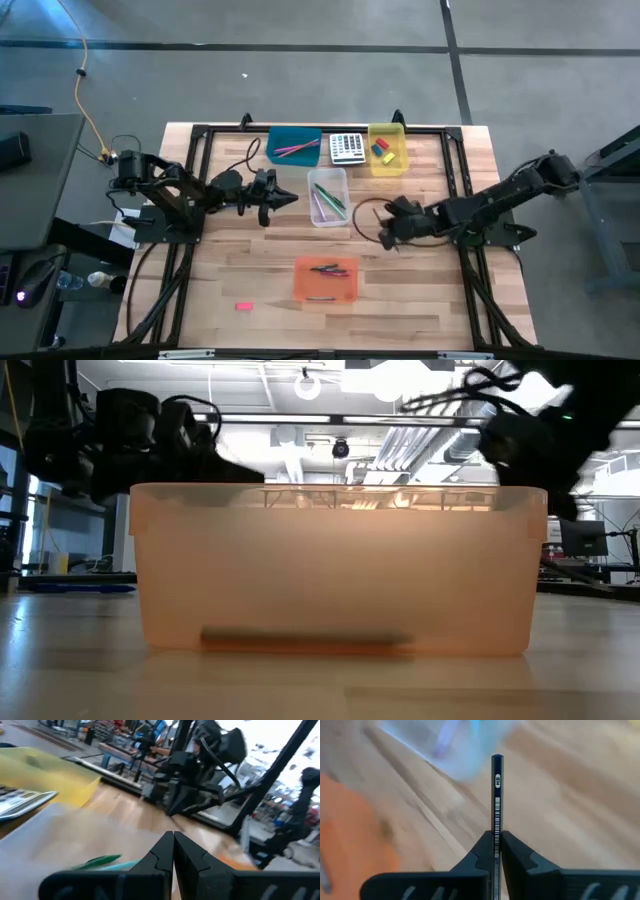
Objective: Sort crayons/erasers/pens/pencils in bins
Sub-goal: Put the dark blue pencil into the blue bin
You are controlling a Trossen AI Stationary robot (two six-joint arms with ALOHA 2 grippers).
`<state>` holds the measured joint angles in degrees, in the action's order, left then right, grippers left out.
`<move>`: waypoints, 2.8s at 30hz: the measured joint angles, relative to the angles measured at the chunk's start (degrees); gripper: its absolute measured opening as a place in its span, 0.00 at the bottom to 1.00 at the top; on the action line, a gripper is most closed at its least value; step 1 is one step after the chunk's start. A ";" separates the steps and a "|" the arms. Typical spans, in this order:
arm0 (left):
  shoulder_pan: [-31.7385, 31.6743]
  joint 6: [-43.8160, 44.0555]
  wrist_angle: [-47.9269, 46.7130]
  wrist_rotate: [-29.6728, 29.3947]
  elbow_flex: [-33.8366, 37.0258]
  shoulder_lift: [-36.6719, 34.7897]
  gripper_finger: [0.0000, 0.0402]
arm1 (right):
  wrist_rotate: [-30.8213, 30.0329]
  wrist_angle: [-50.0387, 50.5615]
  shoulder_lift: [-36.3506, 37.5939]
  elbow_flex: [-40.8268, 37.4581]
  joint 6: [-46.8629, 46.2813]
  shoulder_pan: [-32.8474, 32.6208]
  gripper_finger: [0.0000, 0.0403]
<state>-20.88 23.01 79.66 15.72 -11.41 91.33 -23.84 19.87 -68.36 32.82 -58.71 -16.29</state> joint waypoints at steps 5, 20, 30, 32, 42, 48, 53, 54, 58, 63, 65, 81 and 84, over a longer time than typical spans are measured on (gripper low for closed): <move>2.18 2.37 -0.01 0.40 -3.62 0.00 0.00 | 7.21 -16.67 0.00 0.00 19.67 7.32 0.02; 7.67 1.91 -2.39 -2.72 -17.49 0.00 0.26 | 25.83 -53.09 -0.26 0.11 47.53 17.02 0.02; 10.57 -4.77 -11.21 -6.51 -28.41 3.51 0.43 | 27.35 -61.84 -6.99 0.11 50.24 17.06 0.02; 10.55 -4.77 -11.15 -7.21 -29.74 4.46 0.44 | 27.35 -61.88 -7.35 0.11 50.22 17.06 0.02; 10.57 -6.19 -11.25 -4.13 -33.62 7.70 0.33 | 28.61 -62.33 -7.45 0.11 51.76 17.04 0.02; 10.50 -9.67 -11.00 -3.93 -34.04 8.46 0.12 | 28.59 -62.55 -7.45 0.11 53.23 17.06 0.02; 9.71 -12.12 -11.44 -2.04 -34.04 8.46 0.03 | 27.82 -61.79 -7.45 0.11 54.46 17.04 0.06; 9.43 -12.27 -11.61 -1.76 -34.02 8.40 0.03 | 27.35 -61.54 -7.45 0.11 54.79 17.04 0.08; 7.94 -12.79 -11.64 0.42 -34.30 8.00 0.01 | 25.10 -60.45 -7.38 0.11 54.81 17.04 0.19; 4.86 -13.83 -15.37 2.98 -34.39 5.97 0.01 | 18.66 -57.63 -7.30 0.11 54.75 17.06 0.35; 3.40 -15.09 -19.66 3.58 -34.38 4.21 0.01 | 14.75 -56.84 -7.30 0.11 54.75 17.06 0.41; -9.61 -41.58 -79.08 -19.15 -45.84 -8.65 0.01 | 8.99 -48.30 -7.30 0.09 55.67 17.06 0.30; -13.65 -43.30 -83.87 -21.31 -49.62 -5.23 0.01 | 8.99 -48.32 -7.30 0.09 57.77 17.06 0.17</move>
<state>-34.52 -20.30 -4.21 -5.59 -61.03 86.10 -14.85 -28.45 -75.66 32.91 -0.95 0.78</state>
